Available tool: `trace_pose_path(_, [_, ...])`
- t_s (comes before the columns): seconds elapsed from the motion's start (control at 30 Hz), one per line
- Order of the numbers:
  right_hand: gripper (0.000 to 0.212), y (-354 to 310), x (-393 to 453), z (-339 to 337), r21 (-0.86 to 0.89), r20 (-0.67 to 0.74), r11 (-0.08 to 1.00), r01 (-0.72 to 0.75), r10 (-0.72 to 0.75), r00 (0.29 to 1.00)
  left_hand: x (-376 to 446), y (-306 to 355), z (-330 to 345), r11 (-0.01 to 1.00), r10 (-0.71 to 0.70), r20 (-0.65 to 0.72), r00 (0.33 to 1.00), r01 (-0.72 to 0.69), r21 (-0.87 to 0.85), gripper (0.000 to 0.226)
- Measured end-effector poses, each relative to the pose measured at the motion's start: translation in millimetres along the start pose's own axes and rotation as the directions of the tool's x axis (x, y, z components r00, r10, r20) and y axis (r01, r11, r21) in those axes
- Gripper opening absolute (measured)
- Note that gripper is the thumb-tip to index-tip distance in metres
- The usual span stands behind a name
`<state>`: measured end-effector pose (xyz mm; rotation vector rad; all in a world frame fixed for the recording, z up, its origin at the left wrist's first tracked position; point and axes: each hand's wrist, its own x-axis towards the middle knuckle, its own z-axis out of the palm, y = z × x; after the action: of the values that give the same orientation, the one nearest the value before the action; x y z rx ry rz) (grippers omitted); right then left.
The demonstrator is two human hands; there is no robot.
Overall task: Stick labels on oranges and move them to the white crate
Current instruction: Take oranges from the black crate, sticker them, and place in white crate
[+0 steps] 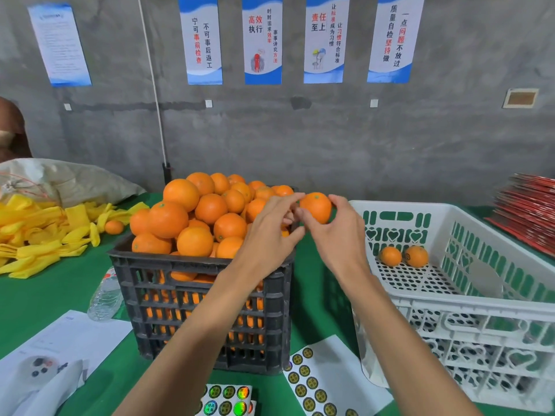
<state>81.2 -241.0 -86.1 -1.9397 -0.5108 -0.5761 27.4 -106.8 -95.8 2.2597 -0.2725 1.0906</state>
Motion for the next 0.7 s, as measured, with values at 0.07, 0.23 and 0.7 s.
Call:
trace_pose_path(0.07, [0.063, 5.6, 9.7, -17.8, -0.217, -0.006, 0.976, -0.003, 0.002, 1.0, 2.0, -3.2, -13.0, 0.992, -0.022, 0.071, 0.997, 0.013, 0.124, 0.048])
trace_pose_path(0.23, [0.047, 39.0, 22.2, -67.1, -0.58, -0.064, 0.805, -0.12, 0.102, 0.993, 14.8, -29.5, -57.2, 0.67, -0.406, 0.125, 0.905, 0.202, 0.714, 0.043])
trace_pose_path(0.7, [0.03, 59.5, -13.6, -53.6, -0.493, 0.167, 0.814, 0.309, -0.26, 0.951, 26.1, -37.2, -61.5, 0.71, -0.56, 0.143, 0.816, 0.384, 0.59, 0.038])
